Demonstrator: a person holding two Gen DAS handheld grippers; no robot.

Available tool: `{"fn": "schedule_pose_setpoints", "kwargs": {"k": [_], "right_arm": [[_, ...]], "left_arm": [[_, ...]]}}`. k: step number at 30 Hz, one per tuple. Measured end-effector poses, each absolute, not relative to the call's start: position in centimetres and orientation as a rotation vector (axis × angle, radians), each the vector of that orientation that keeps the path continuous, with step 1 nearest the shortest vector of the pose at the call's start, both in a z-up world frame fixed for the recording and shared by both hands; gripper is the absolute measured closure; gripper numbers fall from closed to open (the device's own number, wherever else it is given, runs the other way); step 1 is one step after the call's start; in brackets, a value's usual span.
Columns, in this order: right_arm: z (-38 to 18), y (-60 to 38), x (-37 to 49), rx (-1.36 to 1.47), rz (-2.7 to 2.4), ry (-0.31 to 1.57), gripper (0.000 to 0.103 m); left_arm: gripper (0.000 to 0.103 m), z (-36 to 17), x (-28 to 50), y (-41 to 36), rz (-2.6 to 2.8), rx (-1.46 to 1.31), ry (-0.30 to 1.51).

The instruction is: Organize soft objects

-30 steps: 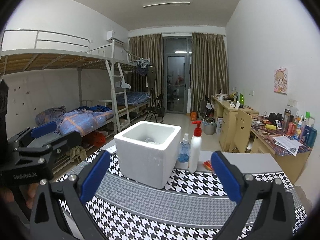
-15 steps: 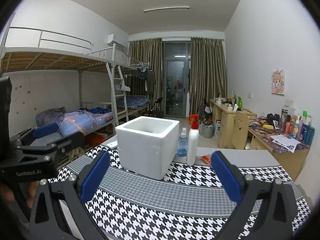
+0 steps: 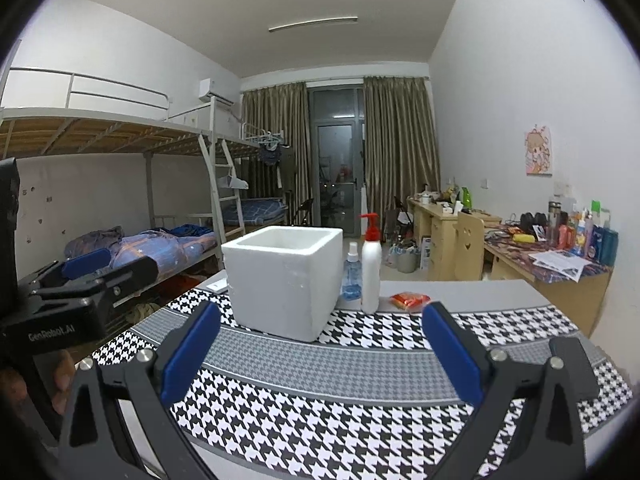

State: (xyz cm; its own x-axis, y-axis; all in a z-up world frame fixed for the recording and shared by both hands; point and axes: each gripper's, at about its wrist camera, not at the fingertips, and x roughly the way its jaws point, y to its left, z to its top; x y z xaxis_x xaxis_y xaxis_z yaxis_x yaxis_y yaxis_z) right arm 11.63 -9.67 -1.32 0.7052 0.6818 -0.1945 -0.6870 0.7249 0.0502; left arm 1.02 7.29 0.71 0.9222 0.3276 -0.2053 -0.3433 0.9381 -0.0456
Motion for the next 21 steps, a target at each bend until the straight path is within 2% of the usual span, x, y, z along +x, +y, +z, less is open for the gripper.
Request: {"fn": "schedule_pose_setpoints", "kwargs": {"k": [21], "right_arm": [[-2.1, -10.4, 11.2, -0.040, 0.730, 0.187, 0.001]], "left_arm": [[0.001, -0.2, 0.1, 6.2, 0.328, -0.068, 0.195]]}}
